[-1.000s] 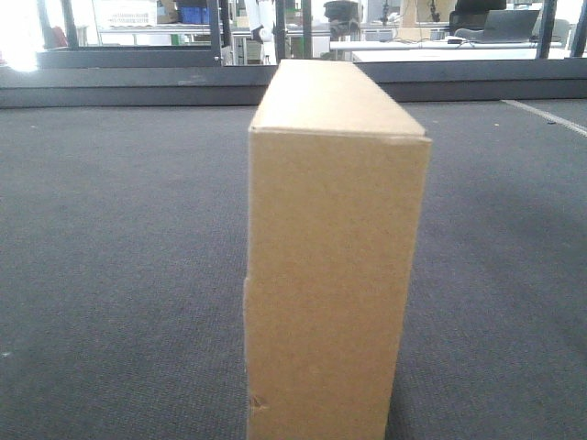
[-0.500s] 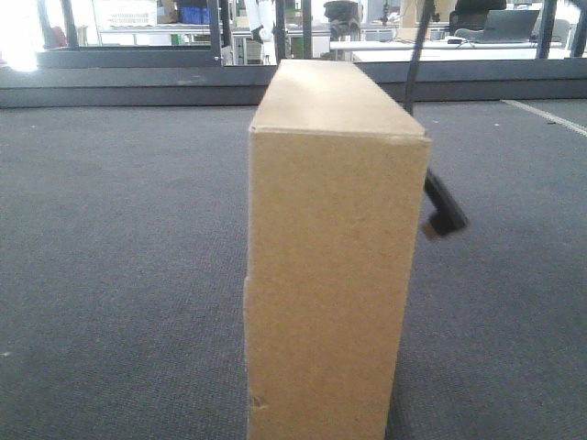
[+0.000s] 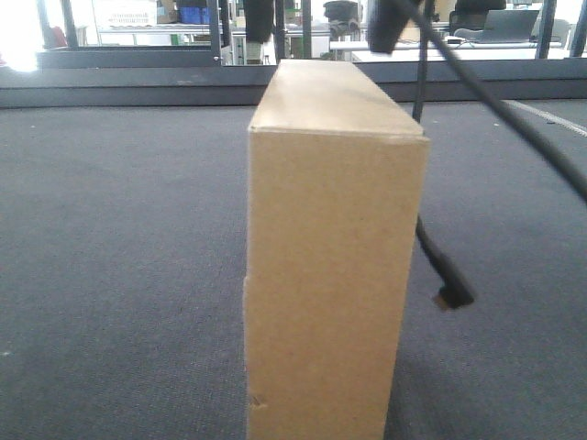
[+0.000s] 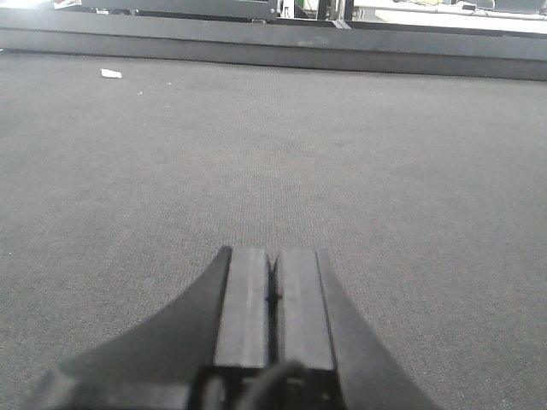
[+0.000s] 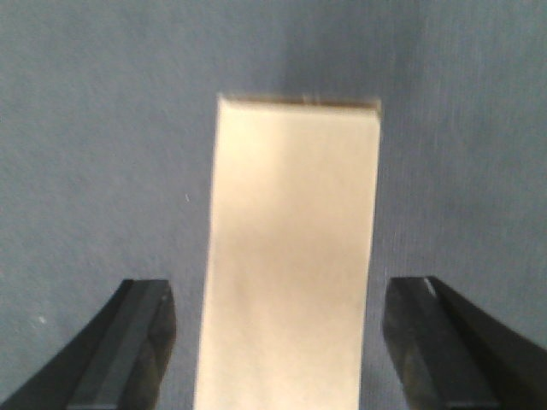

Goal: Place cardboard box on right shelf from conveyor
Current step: 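Lower the open right gripper over the box and close on it, then lift the cardboard box off the conveyor with the right gripper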

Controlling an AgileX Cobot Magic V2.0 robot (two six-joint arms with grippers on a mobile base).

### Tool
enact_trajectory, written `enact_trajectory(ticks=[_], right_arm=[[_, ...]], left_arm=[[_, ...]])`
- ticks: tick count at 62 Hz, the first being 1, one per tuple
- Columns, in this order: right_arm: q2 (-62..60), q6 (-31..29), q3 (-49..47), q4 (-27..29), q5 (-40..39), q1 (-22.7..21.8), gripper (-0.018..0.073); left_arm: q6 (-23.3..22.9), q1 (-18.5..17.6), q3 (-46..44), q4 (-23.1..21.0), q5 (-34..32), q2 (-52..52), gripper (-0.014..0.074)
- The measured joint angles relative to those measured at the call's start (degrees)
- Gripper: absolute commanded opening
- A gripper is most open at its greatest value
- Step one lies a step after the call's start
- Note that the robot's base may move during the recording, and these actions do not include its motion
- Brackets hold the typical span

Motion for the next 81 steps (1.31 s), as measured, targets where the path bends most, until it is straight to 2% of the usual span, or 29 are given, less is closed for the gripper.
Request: enact_trajectory(ticks=[26, 51, 57, 62, 63, 67, 68, 72, 81], right_arm=[[0.12, 1.14, 4.52, 4.33, -0.22, 1.46, 0.0600], [0.33, 2.24, 6.12, 5.34, -0.42, 1.54, 0.0589], [0.33, 2.46, 6.12, 5.34, -0.42, 1.54, 0.0482], [0.33, 2.58, 6.12, 5.34, -0.42, 1.54, 0.0265], [0.33, 2.58, 6.12, 5.34, -0.42, 1.54, 0.0192], [0.33, 2.58, 6.12, 5.34, -0.42, 1.54, 0.0008], [0.33, 2.58, 6.12, 5.34, -0.42, 1.54, -0.0002], [0.33, 2.58, 6.12, 5.34, -0.42, 1.54, 0.0047], [-0.08, 1.50, 6.16, 5.34, -0.42, 1.38, 0.0042]], left_arm=[[0.00, 0.00, 0.00, 0.00, 0.00, 0.00, -0.0115], [0.00, 0.00, 0.00, 0.00, 0.00, 0.00, -0.0115], [0.00, 0.00, 0.00, 0.00, 0.00, 0.00, -0.0116], [0.00, 0.00, 0.00, 0.00, 0.00, 0.00, -0.0115], [0.00, 0.00, 0.00, 0.00, 0.00, 0.00, -0.0116], [0.00, 0.00, 0.00, 0.00, 0.00, 0.00, -0.0116], [0.00, 0.00, 0.00, 0.00, 0.00, 0.00, -0.0116], [0.00, 0.00, 0.00, 0.00, 0.00, 0.00, -0.0116], [0.00, 0.00, 0.00, 0.00, 0.00, 0.00, -0.0116]])
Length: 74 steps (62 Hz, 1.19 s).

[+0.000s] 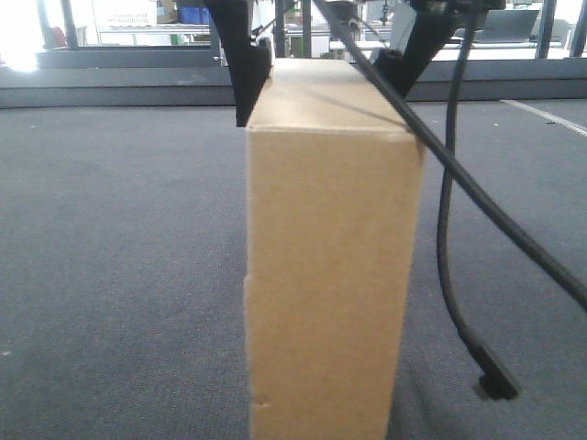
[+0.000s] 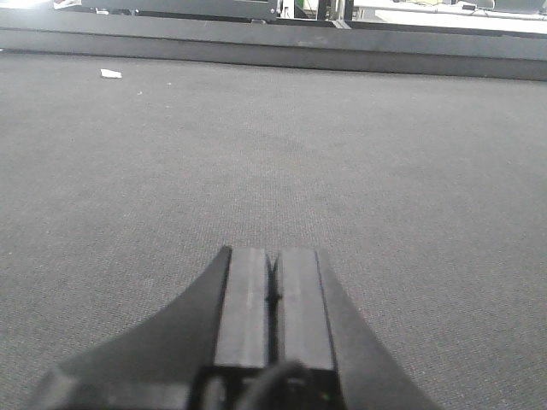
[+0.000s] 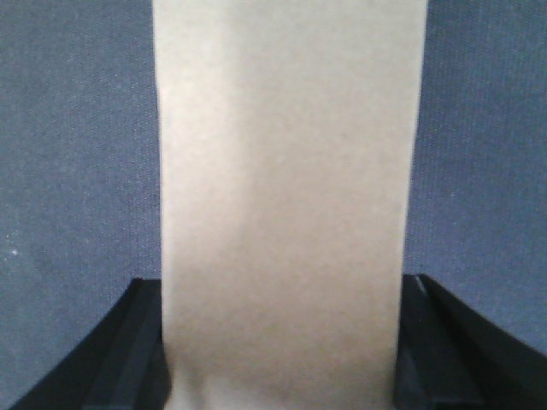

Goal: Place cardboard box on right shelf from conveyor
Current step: 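Lift the cardboard box off the conveyor with the right gripper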

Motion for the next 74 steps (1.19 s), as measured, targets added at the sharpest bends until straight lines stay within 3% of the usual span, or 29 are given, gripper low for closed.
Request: enact_trajectory(ticks=[16, 28, 37, 50, 58, 74], right_arm=[[-7.18, -6.39, 0.61, -4.13, -0.20, -4.12, 0.0042], [-17.45, -19.53, 10.20, -4.96, -6.34, -12.38, 0.0042], [-26.88, -28.54, 21.74, -1.08, -16.92, -20.48, 0.0042], [-38.59, -36.99, 35.56, 6.64, -34.62, -34.20, 0.0042], [-44.15, -41.29, 43.12, 7.78, -44.55, -41.45, 0.0042], [-54.97, -51.67, 54.63, 8.14, -59.11, -46.93, 0.0042]], left_arm=[[0.00, 0.00, 0.00, 0.00, 0.00, 0.00, -0.0115], [0.00, 0.00, 0.00, 0.00, 0.00, 0.00, -0.0116], [0.00, 0.00, 0.00, 0.00, 0.00, 0.00, -0.0116], [0.00, 0.00, 0.00, 0.00, 0.00, 0.00, -0.0116], [0.00, 0.00, 0.00, 0.00, 0.00, 0.00, -0.0116], [0.00, 0.00, 0.00, 0.00, 0.00, 0.00, -0.0116]])
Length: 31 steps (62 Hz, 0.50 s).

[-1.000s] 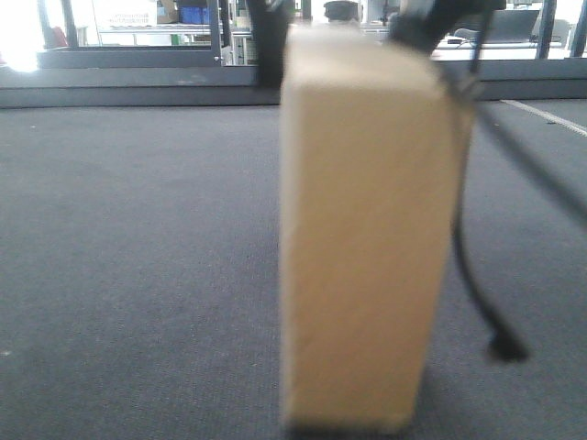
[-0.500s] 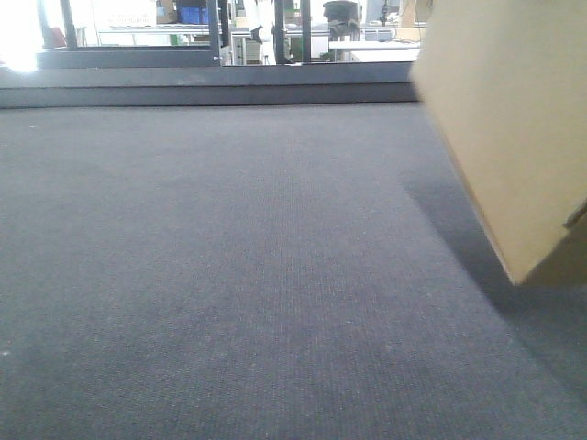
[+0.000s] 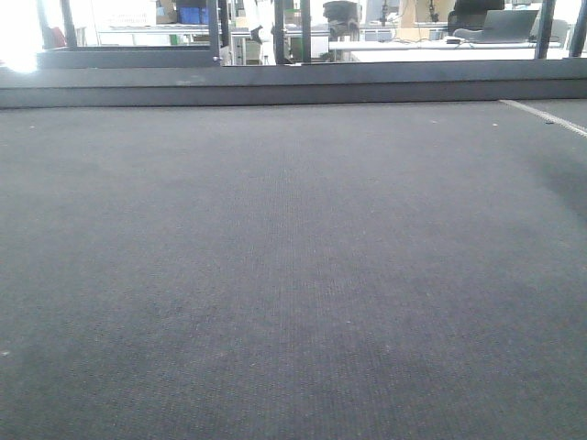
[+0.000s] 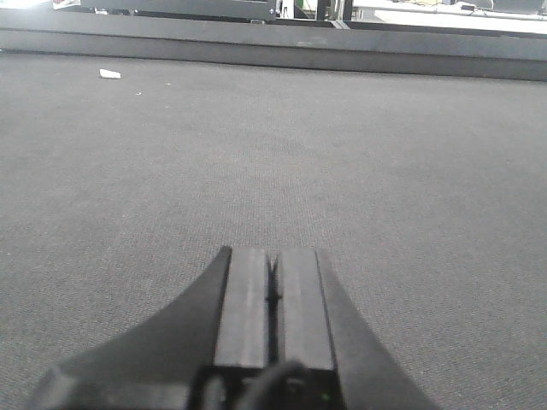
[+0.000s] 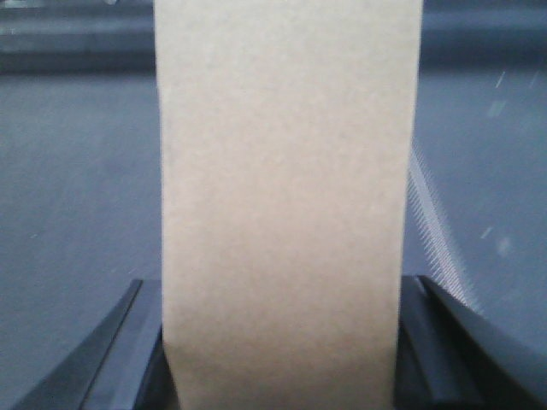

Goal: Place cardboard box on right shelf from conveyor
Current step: 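Lift the cardboard box off the conveyor with the right gripper, then hold the box in the right gripper while the base turns away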

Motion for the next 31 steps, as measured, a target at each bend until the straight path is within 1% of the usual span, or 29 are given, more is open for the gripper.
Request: enact_trajectory(ticks=[5, 11, 23, 31], right_arm=[[-3.98, -2.08, 2.80, 0.11, -2.55, -0.06, 0.0042], [-8.83, -2.92, 5.90, 0.22, -3.41, -0.11, 0.0042], [-19.57, -3.29, 10.17, 0.31, -3.76, -0.21, 0.0042], [-26.04, -3.29, 11.62, 0.31, -1.94, -0.21, 0.0042]], left_arm=[[0.00, 0.00, 0.00, 0.00, 0.00, 0.00, -0.0116], [0.00, 0.00, 0.00, 0.00, 0.00, 0.00, -0.0116], [0.00, 0.00, 0.00, 0.00, 0.00, 0.00, -0.0116], [0.00, 0.00, 0.00, 0.00, 0.00, 0.00, -0.0116]])
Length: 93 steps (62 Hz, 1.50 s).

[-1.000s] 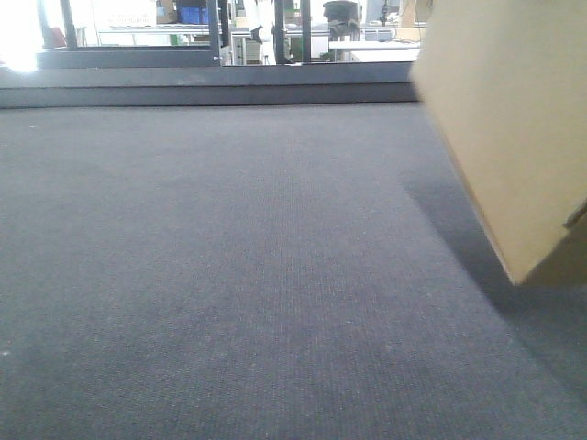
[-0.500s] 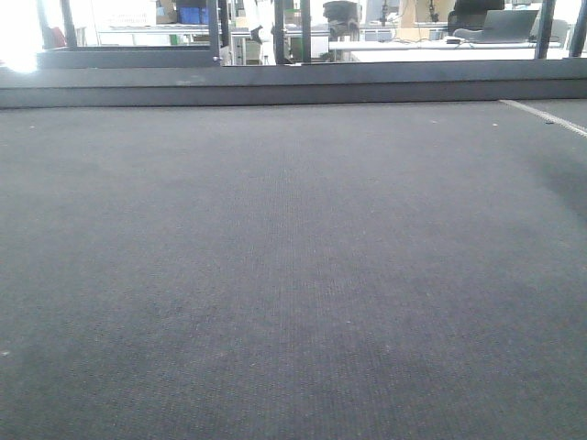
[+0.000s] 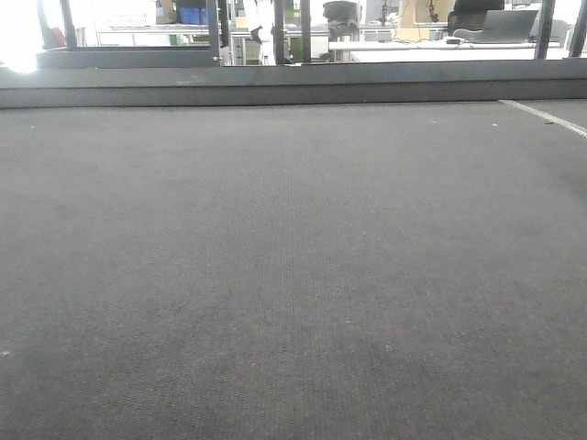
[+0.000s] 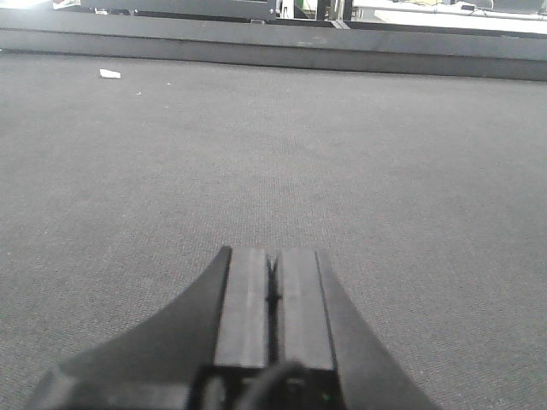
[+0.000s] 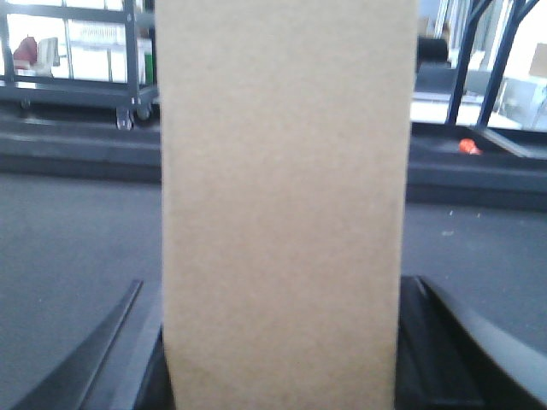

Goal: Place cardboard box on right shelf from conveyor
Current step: 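Hold the box in the right gripper while the base turns away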

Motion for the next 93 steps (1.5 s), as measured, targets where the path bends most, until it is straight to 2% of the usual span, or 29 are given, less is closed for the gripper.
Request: enact_trajectory(ticks=[19, 93], right_arm=[[-2.93, 0.00, 0.13, 0.00, 2.57, 0.00, 0.0042], [-3.02, 0.00, 0.26, 0.13, 2.56, 0.00, 0.0042]], left_arm=[[0.00, 0.00, 0.00, 0.00, 0.00, 0.00, -0.0115], [0.00, 0.00, 0.00, 0.00, 0.00, 0.00, -0.0116]])
